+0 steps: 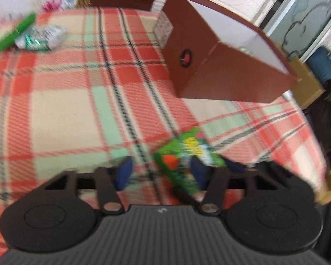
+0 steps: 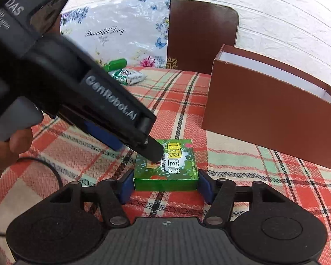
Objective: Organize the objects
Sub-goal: 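Carry the green candy box into the brown box and open the right gripper, then move the right gripper back over the table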
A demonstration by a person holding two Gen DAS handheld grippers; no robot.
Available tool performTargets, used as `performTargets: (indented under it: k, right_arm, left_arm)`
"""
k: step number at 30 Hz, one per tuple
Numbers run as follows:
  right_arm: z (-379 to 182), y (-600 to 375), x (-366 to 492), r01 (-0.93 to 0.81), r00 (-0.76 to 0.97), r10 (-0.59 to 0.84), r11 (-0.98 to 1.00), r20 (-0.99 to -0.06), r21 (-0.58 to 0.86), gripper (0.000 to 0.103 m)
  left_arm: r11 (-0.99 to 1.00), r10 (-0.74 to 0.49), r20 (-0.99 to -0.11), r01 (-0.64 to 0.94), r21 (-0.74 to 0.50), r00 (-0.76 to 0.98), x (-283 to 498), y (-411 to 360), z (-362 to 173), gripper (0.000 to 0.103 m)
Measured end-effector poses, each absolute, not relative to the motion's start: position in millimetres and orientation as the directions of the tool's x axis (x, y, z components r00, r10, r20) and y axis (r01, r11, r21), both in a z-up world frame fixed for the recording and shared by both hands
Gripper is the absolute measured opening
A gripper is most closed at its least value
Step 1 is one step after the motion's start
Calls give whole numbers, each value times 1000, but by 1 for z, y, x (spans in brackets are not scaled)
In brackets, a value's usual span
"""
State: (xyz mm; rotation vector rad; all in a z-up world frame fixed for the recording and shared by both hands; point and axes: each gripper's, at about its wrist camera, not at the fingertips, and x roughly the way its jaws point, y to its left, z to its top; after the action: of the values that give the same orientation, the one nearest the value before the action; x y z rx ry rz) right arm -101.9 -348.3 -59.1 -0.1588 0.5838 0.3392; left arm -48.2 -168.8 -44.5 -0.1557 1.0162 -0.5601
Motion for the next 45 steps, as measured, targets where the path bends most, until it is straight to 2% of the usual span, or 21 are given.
performTargets:
  k: [3, 6, 9, 13, 20, 24, 31, 34, 40, 45]
  right_arm:
    - [-50, -353, -106, -344, 812, 284, 938, -510, -26, 58]
    - [-29, -363, -113, -311, 874, 266, 949, -406, -48, 59]
    - [-3, -371, -106, -256, 931, 220, 962, -293, -92, 59]
    - [16, -389, -70, -185, 959, 159, 978, -236, -93, 59]
    - [7, -418, 7, -124, 951, 108, 992, -290, -36, 59]
    - [-7, -424, 32, -69, 947, 52, 997, -317, -44, 63]
    - [-6, -431, 0, -44, 959, 50, 999, -278, 29, 64]
    - [-5, -433, -23, -42, 966, 51, 998, -253, 42, 65]
    - [-5, -406, -68, -128, 949, 140, 990, -282, 59, 66]
    - [-33, -363, -77, -274, 869, 271, 960, -414, 54, 66]
  left_arm:
    - [832, -543, -747, 361, -421, 382, -46, -174, -33, 42]
    - [809, -579, -697, 405, -425, 424, -47, -181, -1, 42]
    - [788, -604, -631, 481, -384, 486, -44, -198, 39, 42]
    - [779, -610, -592, 538, -323, 527, -19, -235, 68, 42]
    - [799, -563, -616, 552, -238, 551, 31, -294, 61, 43]
    - [860, -429, -627, 507, -63, 650, 43, -310, 51, 43]
    - [847, -446, -588, 531, -33, 674, 16, -288, 55, 44]
    - [848, -443, -563, 529, -13, 698, -9, -277, 58, 49]
    - [880, -382, -566, 475, 20, 731, -38, -231, 42, 50]
    - [931, -276, -660, 365, -3, 698, -36, -183, 2, 50]
